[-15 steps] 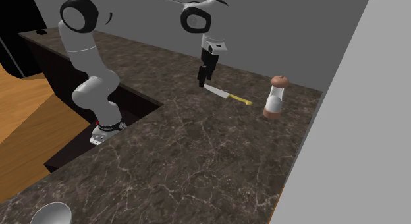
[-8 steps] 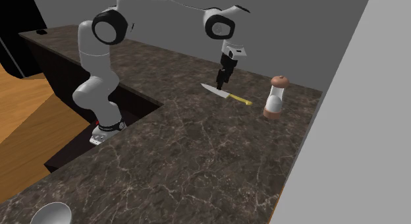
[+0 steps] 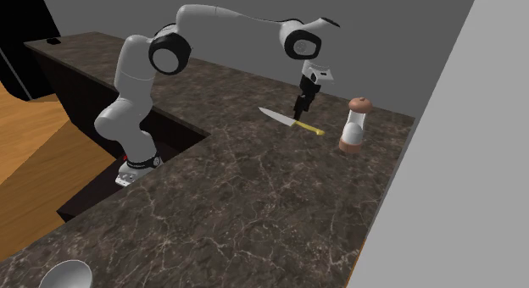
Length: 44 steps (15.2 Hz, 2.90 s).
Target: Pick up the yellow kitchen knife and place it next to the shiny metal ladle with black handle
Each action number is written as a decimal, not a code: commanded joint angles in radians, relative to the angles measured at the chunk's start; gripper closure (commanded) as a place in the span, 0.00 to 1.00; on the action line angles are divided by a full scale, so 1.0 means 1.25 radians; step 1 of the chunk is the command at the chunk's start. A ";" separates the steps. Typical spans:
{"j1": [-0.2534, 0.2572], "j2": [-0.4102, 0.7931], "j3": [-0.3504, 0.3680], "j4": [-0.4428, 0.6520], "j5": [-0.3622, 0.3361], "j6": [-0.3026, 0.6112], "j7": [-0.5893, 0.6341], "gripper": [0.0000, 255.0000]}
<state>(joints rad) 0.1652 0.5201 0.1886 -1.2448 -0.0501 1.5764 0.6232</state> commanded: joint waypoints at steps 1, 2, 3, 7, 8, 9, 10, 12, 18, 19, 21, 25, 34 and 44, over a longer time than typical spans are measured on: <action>-0.002 -0.001 -0.001 -0.024 0.000 0.023 -0.001 0.00; -0.003 -0.004 -0.001 -0.039 0.001 0.035 -0.001 0.00; -0.004 -0.007 -0.001 -0.054 0.001 0.048 -0.001 0.00; -0.005 -0.010 -0.001 -0.076 0.001 0.066 -0.001 0.00; -0.005 -0.010 -0.001 -0.076 0.001 0.066 -0.001 0.00; -0.005 -0.010 -0.001 -0.076 0.001 0.066 -0.001 0.00; -0.005 -0.010 -0.001 -0.076 0.001 0.066 -0.001 0.00; -0.005 -0.010 -0.001 -0.076 0.001 0.066 -0.001 0.00; -0.005 -0.011 -0.001 -0.077 0.001 0.066 -0.001 1.00; -0.005 -0.011 -0.001 -0.076 0.001 0.066 -0.001 1.00; -0.005 -0.011 -0.001 -0.077 0.001 0.066 -0.001 1.00; -0.004 -0.012 0.000 -0.047 0.002 0.035 0.000 1.00; 0.002 -0.005 0.001 0.061 0.001 -0.066 0.001 1.00; -0.002 -0.013 0.000 0.147 0.001 -0.159 -0.009 1.00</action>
<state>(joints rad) 0.1722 0.5292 0.1891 -1.0251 -0.0516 1.3668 0.6200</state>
